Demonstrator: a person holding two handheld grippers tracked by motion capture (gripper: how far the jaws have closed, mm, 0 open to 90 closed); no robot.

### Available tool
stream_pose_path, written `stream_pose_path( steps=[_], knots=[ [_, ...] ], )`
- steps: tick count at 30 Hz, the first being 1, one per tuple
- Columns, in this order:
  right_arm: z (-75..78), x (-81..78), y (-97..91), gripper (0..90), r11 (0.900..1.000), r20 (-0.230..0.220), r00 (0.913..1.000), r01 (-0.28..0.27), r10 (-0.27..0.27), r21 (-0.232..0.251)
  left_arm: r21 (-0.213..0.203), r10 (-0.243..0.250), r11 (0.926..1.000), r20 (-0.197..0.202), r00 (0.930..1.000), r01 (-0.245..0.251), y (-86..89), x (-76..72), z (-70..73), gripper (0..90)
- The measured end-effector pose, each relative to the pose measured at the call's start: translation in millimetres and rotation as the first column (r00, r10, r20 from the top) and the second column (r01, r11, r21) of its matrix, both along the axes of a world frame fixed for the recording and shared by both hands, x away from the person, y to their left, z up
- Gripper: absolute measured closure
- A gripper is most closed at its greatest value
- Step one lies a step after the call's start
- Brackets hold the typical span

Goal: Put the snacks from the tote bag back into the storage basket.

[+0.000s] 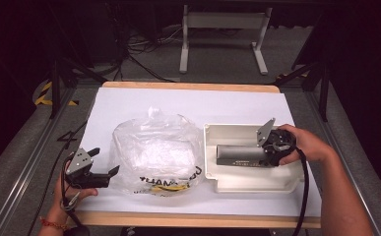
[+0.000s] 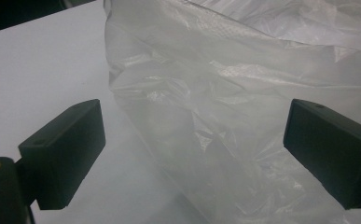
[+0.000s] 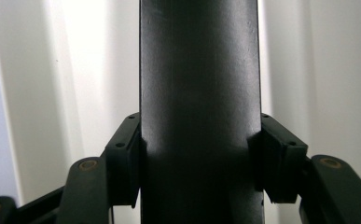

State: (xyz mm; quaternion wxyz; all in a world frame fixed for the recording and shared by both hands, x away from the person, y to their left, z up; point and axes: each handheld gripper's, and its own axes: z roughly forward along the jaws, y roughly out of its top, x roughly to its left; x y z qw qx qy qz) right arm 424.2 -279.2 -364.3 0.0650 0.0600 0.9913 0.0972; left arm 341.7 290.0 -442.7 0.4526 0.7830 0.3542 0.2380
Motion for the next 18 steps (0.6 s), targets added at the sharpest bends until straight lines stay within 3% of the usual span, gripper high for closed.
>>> stream_pose_path(
  steps=[18],
  knots=[
    [-7.5,1.4,1.0,41.3,0.9993,-0.012,0.9997,0.023,-0.023,-0.029,-0.001,0.001,1.0000,0.003,1.0000,-0.001,0.0,-0.1,0.1,6.4]
  ],
)
